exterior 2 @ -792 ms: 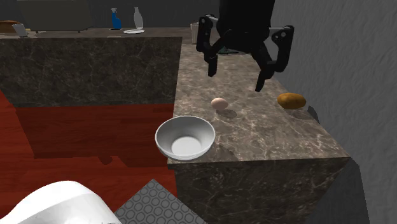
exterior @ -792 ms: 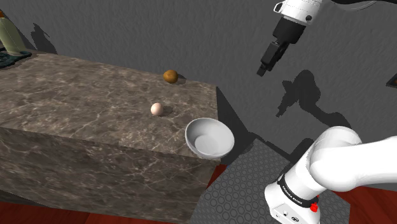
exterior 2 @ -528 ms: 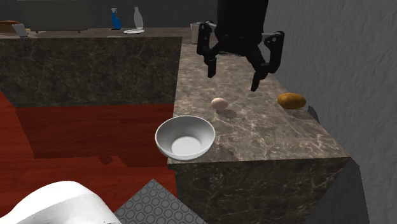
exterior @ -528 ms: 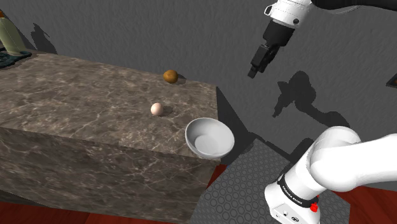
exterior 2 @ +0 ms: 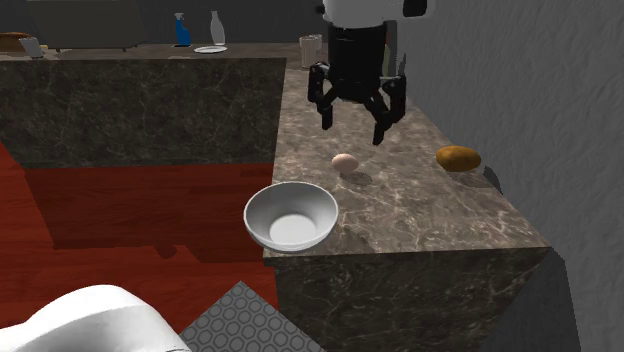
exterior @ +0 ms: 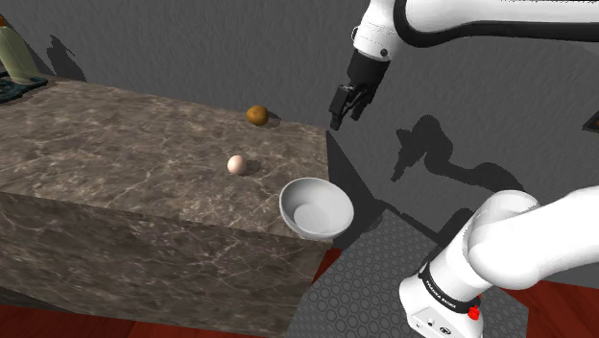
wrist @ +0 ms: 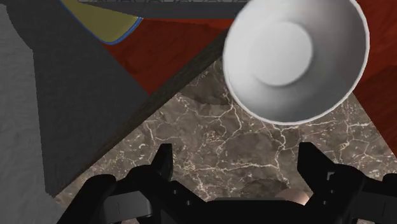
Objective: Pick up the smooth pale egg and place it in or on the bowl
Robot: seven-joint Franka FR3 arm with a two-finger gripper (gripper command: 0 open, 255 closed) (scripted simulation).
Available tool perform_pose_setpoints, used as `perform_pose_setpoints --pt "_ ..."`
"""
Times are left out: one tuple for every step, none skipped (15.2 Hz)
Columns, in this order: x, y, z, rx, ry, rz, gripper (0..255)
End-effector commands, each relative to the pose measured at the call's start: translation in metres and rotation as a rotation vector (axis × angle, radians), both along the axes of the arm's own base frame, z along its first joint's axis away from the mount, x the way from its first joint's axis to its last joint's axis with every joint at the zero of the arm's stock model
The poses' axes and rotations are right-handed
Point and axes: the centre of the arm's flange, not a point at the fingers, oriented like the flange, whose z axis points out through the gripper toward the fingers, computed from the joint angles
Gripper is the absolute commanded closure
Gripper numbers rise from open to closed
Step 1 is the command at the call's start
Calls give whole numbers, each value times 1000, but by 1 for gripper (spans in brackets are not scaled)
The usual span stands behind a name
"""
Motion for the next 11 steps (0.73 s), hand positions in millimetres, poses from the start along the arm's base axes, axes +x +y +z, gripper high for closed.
perform_pose_setpoints --pt "22 19 -17 -10 2 -11 0" --pt "32 26 -24 -16 3 -16 0" --pt "41 34 -31 -21 4 -21 0" --pt "50 41 -38 -27 5 -26 0" --pt "59 49 -45 -33 6 -31 0" --pt "69 56 -52 -38 7 -37 0" --pt "78 63 -60 -44 9 -42 0" --pt "88 70 -67 -50 10 -47 0" --pt "97 77 -74 -55 11 -52 0" --pt "106 84 -81 -61 12 -57 0" --pt "116 91 -89 -67 13 -62 0"
